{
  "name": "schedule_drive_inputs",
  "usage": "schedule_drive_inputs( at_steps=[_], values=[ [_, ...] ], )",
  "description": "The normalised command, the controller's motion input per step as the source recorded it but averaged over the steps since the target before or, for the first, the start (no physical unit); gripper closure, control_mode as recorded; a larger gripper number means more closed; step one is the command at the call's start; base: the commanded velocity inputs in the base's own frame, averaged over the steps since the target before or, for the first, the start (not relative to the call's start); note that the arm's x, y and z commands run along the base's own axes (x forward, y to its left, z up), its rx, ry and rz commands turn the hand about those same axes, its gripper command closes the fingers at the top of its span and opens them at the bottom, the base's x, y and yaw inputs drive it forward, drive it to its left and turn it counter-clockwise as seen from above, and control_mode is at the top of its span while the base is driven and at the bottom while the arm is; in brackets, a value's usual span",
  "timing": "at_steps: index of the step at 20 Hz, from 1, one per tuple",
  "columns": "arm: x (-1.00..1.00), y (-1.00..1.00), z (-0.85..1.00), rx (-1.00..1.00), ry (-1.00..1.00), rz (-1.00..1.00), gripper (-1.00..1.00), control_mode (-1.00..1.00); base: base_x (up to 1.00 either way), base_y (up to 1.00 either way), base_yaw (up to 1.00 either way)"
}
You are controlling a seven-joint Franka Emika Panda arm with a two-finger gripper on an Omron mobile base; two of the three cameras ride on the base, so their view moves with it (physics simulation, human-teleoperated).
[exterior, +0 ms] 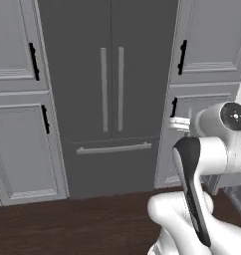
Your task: Take a straw from the drawer in front and place it inside the glass cup on the dining counter.
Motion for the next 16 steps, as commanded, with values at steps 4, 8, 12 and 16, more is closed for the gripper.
schedule_drive_inputs(
  at_steps=[4,8,12,16],
  values=[
    [0.0,0.0,0.0,0.0,0.0,0.0,1.0,1.0,0.18,0.1,0.65],
    [0.0,0.0,0.0,0.0,0.0,0.0,1.0,1.0,-0.05,0.04,0.54],
    [0.0,0.0,0.0,0.0,0.0,0.0,1.0,1.0,-0.46,0.47,0.33],
    [0.0,0.0,0.0,0.0,0.0,0.0,1.0,1.0,-0.49,0.64,0.31]
  ],
)
